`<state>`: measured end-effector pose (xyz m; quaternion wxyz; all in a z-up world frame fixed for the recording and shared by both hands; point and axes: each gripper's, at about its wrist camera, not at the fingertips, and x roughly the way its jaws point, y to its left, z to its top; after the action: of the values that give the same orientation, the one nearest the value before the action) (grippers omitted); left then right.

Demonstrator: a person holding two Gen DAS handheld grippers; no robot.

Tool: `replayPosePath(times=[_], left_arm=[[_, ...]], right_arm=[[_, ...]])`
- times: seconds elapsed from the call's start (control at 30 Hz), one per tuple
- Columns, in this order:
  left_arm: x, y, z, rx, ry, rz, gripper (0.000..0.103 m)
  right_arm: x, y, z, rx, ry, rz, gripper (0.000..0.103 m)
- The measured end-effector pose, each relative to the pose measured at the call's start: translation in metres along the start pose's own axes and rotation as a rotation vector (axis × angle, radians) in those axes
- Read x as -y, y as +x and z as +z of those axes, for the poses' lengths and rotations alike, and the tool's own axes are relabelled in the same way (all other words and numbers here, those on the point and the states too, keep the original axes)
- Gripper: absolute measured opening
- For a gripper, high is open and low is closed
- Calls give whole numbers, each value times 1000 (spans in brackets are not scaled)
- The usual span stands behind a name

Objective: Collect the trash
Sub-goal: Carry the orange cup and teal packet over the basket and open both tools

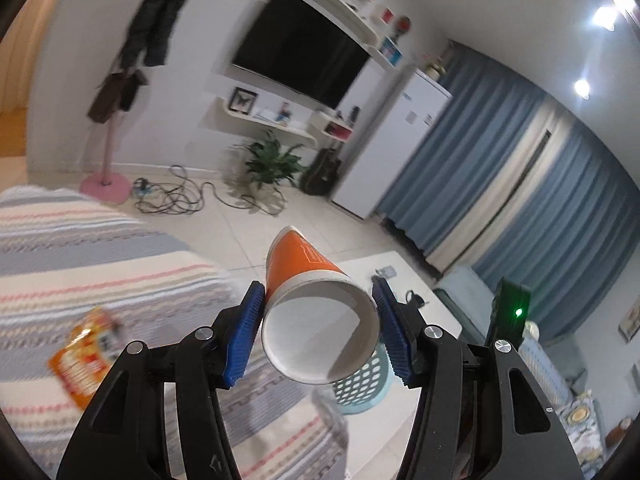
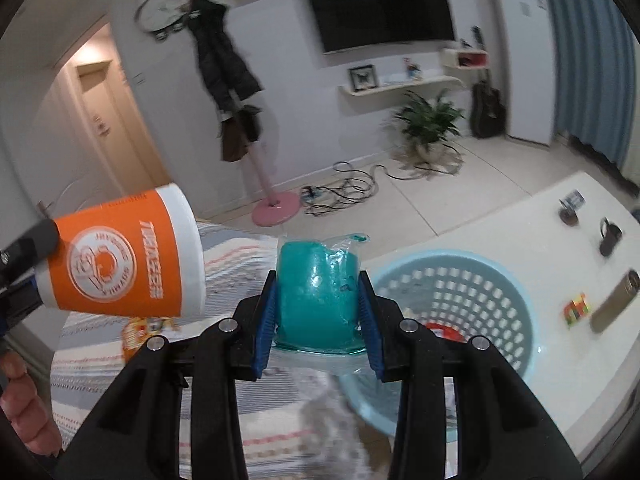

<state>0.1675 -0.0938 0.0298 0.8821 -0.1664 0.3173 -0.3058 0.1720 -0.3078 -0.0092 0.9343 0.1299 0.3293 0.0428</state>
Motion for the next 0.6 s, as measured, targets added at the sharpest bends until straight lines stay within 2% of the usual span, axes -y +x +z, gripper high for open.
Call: replayPosePath(times=[0.2, 0.33, 0.6], left_arm=[[29, 76, 1, -95, 44, -35, 54], [32, 122, -7, -160, 40, -32, 54], [18, 163, -29, -248, 19, -26, 54]], right_arm=[[60, 19, -11, -53, 101, -52, 35], [87, 36, -24, -105, 144, -79, 35], [124, 67, -44, -193, 227, -134, 36]])
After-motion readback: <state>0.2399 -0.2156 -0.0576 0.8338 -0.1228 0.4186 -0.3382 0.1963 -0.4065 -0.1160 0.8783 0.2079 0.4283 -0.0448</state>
